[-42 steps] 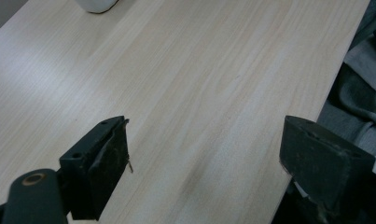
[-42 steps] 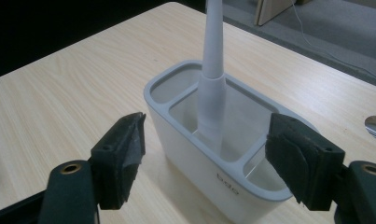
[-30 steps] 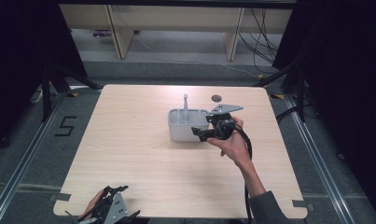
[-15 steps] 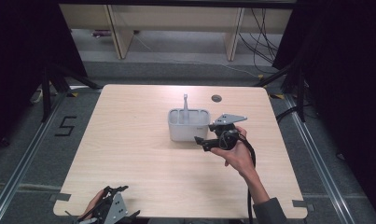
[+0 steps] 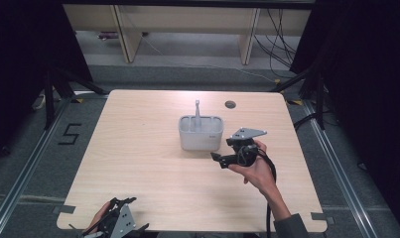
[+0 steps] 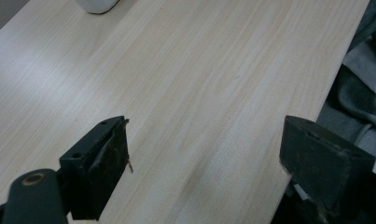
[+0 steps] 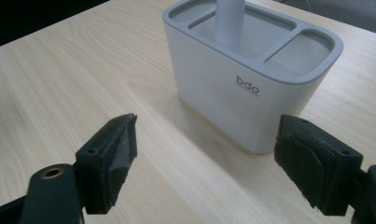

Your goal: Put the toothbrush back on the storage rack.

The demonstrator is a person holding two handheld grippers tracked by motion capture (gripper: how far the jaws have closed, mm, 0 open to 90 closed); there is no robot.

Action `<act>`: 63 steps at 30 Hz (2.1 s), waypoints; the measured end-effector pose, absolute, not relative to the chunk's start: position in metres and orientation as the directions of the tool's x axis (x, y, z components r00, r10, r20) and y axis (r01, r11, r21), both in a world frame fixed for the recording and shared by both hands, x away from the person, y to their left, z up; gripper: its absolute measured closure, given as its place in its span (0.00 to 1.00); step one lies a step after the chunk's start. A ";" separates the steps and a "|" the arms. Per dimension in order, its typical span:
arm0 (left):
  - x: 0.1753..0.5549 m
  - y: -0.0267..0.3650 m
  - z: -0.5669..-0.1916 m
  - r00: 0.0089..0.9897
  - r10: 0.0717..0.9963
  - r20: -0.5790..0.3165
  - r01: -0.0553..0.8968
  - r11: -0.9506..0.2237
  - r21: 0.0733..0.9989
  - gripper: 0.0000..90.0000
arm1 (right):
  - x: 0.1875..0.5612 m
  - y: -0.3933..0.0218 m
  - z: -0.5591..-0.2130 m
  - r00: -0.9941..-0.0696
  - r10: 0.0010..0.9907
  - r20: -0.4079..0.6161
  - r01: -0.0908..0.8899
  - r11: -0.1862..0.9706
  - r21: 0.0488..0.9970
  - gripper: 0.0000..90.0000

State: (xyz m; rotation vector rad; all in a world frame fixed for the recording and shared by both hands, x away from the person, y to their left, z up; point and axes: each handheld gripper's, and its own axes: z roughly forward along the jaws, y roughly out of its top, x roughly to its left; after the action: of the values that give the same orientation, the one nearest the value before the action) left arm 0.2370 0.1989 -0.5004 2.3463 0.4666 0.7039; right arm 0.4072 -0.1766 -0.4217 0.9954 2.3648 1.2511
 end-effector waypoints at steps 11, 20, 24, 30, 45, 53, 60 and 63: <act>0.237 0.198 -0.502 0.776 0.509 0.373 0.146 -0.720 0.678 0.17 | 0.395 -0.188 -0.427 -0.711 0.701 0.054 0.437 0.382 0.814 0.24; 0.237 0.199 -0.501 0.785 0.500 0.367 0.146 -0.724 0.675 0.17 | 0.384 -0.191 -0.433 -0.707 0.702 0.086 0.462 0.366 0.808 0.24; 0.237 0.198 -0.502 0.773 0.508 0.379 0.143 -0.723 0.676 0.17 | 0.381 -0.193 -0.437 -0.721 0.687 0.088 0.454 0.372 0.810 0.24; 0.237 0.198 -0.501 0.782 0.501 0.371 0.143 -0.724 0.675 0.17 | 0.374 -0.197 -0.441 -0.716 0.693 0.083 0.450 0.367 0.814 0.24; 0.237 0.198 -0.502 0.774 0.509 0.377 0.146 -0.722 0.676 0.17 | 0.357 -0.203 -0.456 -0.714 0.686 0.139 0.491 0.350 0.798 0.23; 0.237 0.200 -0.500 0.787 0.495 0.369 0.146 -0.730 0.668 0.17 | 0.347 -0.207 -0.462 -0.717 0.690 0.101 0.464 0.363 0.808 0.18; 0.237 0.200 -0.499 0.788 0.489 0.373 0.139 -0.733 0.666 0.17 | 0.336 -0.208 -0.469 -0.703 0.698 0.136 0.494 0.343 0.799 0.18; 0.237 0.199 -0.499 0.788 0.489 0.373 0.142 -0.734 0.664 0.17 | 0.332 -0.210 -0.470 -0.697 0.706 0.128 0.498 0.348 0.795 0.18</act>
State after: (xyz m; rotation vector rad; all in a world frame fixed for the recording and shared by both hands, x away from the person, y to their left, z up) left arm 0.2368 0.1995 -0.4995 2.3419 0.4663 0.7177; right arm 0.3321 -0.2099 -0.4705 1.0829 2.3734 1.2704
